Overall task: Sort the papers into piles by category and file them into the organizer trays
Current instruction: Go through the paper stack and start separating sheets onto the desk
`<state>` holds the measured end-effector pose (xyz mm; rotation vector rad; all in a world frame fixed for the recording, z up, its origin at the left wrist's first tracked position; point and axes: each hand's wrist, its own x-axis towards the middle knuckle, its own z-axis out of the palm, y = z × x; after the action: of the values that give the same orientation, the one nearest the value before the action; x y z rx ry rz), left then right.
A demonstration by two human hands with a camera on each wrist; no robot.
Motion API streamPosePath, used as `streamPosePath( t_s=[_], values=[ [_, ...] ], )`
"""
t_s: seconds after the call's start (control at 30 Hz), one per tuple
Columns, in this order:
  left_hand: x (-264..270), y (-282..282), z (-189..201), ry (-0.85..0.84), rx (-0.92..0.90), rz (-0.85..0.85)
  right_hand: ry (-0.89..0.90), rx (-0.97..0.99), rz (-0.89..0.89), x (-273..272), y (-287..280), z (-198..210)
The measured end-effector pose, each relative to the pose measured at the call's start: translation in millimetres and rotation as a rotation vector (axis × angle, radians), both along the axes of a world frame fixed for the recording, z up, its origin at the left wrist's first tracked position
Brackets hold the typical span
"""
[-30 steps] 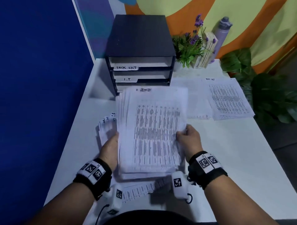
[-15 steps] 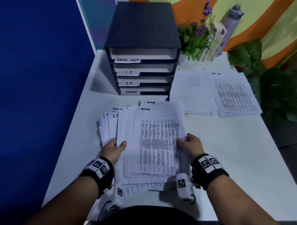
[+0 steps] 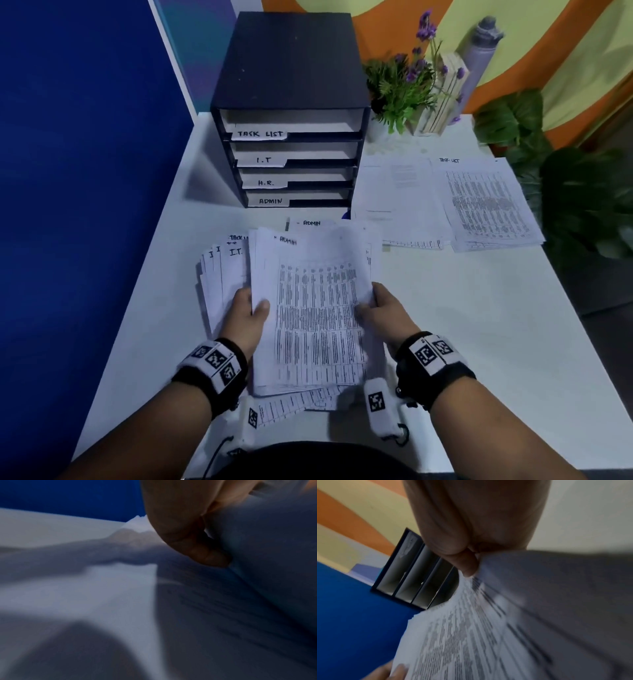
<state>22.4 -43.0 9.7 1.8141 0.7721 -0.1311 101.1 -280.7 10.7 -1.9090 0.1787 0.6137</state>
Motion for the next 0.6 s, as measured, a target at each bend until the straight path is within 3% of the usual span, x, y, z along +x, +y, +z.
streamPosePath(
  t_s=[0.1,0.23,0.27,0.33,0.43,0.5,0.6],
  values=[
    [8,-13,10,-0.051,0.050,-0.062,-0.082,-0.025,0.003,3,4,5],
    [28,-30,25,-0.223,-0.166,-0.091,-0.217,-0.173,-0.144,18,-28,22],
    [31,-33,24,-0.233,-0.141,-0.135,-0.228,-0.204,-0.184,22,-41,24],
    [37,-38,20,-0.145,0.110,-0.309,-0.214,-0.332,-0.252,29,-70,23],
    [38,-46,14,0.155,0.496,-0.572,-0.124,-0.567,-0.293,30,-118,16],
    [36,-52,9,0.308,0.575,-0.654,-0.021,-0.696,-0.282,25,-147,8],
    [33,-56,0,0.378,0.584,-0.680,0.064,-0.792,-0.333,15,-182,6]
  ],
)
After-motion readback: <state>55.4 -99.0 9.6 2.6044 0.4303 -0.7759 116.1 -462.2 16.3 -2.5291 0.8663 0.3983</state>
